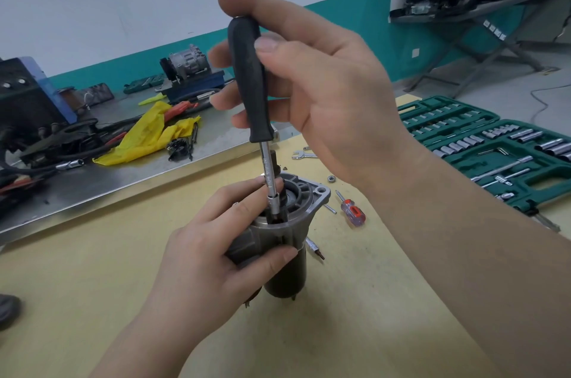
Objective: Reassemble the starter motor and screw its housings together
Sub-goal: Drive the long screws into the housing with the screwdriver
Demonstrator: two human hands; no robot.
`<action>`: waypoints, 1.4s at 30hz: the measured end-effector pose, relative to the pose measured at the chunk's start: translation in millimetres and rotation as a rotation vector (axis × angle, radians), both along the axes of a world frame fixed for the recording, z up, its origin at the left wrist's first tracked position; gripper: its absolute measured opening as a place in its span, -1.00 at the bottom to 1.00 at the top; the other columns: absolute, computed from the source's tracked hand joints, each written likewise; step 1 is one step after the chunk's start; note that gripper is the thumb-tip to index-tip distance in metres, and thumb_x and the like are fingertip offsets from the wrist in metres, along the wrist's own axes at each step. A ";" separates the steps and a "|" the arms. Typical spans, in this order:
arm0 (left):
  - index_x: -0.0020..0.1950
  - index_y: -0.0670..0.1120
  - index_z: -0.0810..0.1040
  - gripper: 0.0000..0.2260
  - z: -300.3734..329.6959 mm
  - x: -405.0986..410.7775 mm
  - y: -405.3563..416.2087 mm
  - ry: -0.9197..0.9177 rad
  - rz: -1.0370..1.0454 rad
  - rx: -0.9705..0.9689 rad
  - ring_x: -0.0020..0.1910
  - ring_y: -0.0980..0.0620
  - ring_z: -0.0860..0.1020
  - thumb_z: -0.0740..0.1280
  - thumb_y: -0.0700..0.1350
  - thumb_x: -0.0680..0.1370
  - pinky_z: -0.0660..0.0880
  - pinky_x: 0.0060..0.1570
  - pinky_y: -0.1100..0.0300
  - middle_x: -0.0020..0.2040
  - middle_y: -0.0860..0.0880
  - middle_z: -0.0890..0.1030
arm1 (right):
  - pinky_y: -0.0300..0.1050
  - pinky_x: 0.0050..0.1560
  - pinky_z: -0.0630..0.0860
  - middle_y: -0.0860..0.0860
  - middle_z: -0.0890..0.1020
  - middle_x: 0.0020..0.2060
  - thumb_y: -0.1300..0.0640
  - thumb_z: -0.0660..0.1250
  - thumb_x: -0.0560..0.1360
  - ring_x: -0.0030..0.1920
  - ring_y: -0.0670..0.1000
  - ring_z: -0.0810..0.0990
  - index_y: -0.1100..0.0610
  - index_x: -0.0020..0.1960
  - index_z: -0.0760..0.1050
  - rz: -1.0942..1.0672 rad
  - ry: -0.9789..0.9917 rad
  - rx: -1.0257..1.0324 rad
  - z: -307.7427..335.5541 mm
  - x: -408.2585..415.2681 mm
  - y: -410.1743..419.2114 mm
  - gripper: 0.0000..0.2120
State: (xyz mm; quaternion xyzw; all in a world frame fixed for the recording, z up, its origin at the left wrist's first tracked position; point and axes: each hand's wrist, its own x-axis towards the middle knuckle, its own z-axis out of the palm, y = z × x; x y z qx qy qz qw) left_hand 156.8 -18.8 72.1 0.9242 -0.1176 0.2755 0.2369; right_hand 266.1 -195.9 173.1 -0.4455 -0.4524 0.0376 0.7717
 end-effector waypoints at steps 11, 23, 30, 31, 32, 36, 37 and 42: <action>0.50 0.33 0.47 -0.38 0.2 0.0 -0.7 -0.005 0.005 0.012 0.28 0.24 0.60 0.47 0.30 0.43 0.65 0.08 0.13 0.48 0.23 0.52 | 0.03 -0.03 0.69 0.33 0.65 0.07 0.34 0.22 0.71 -0.04 0.21 0.70 0.30 0.43 0.48 -0.065 -0.040 0.027 -0.7 -1.0 3.1 -0.70; 0.46 0.26 0.54 -0.41 0.5 0.1 -1.1 0.005 0.014 0.002 0.29 0.25 0.59 0.48 0.30 0.43 0.58 0.13 0.28 0.45 0.25 0.53 | 0.04 -0.04 0.74 0.31 0.66 0.04 0.37 0.41 0.61 -0.14 0.32 0.69 0.27 0.36 0.54 -0.285 -0.138 -0.006 -3.4 -4.4 3.6 -0.68; 0.47 0.29 0.48 -0.42 0.2 -0.3 -1.7 0.000 0.011 0.005 0.33 0.24 0.58 0.47 0.26 0.44 0.57 0.13 0.26 0.46 0.26 0.52 | 0.01 -0.11 0.68 -0.01 0.63 -0.08 0.28 0.38 0.66 -0.12 -0.11 0.58 0.26 0.36 0.57 -0.321 -0.154 0.020 -4.1 0.5 4.8 -0.72; 0.46 0.28 0.49 -0.42 0.1 -0.2 -1.4 0.001 0.011 0.006 0.33 0.24 0.58 0.47 0.25 0.44 0.57 0.13 0.30 0.45 0.26 0.52 | 0.07 -0.06 0.70 0.03 0.64 -0.06 0.30 0.32 0.68 -0.07 -0.05 0.59 0.27 0.40 0.55 -0.254 -0.119 0.021 -3.8 1.1 4.3 -0.70; 0.45 0.28 0.49 -0.43 -0.1 -0.1 -1.2 0.003 0.010 0.006 0.34 0.24 0.57 0.47 0.25 0.45 0.56 0.14 0.33 0.45 0.26 0.52 | 0.07 -0.06 0.71 0.08 0.64 -0.05 0.32 0.31 0.68 -0.06 0.01 0.59 0.27 0.42 0.53 -0.237 -0.104 0.012 -3.6 1.6 4.3 -0.68; 0.46 0.27 0.52 -0.44 -0.8 -0.1 0.0 0.010 0.010 0.018 0.35 0.24 0.56 0.47 0.22 0.46 0.55 0.13 0.36 0.47 0.26 0.51 | -0.15 -0.29 0.54 0.27 0.47 -0.19 0.28 0.49 0.58 -0.28 0.07 0.47 0.21 0.37 0.58 -0.385 -0.112 -0.014 -3.2 2.9 6.2 -0.64; 0.46 0.27 0.52 -0.44 -0.8 0.0 0.2 0.012 0.009 0.019 0.35 0.24 0.57 0.47 0.22 0.46 0.54 0.14 0.37 0.47 0.26 0.51 | -0.11 -0.31 0.51 0.27 0.45 -0.21 0.27 0.49 0.58 -0.29 0.11 0.45 0.21 0.34 0.59 -0.393 -0.113 -0.010 -3.5 3.9 6.4 -0.66; 0.49 0.28 0.50 -0.42 -1.0 0.3 0.8 0.016 0.007 0.022 0.33 0.26 0.57 0.46 0.21 0.46 0.50 0.16 0.41 0.47 0.26 0.51 | 0.13 0.06 0.70 0.24 0.65 0.02 0.35 0.28 0.68 0.01 0.16 0.66 0.30 0.32 0.53 -0.154 -0.059 0.053 -4.1 4.3 4.5 -0.77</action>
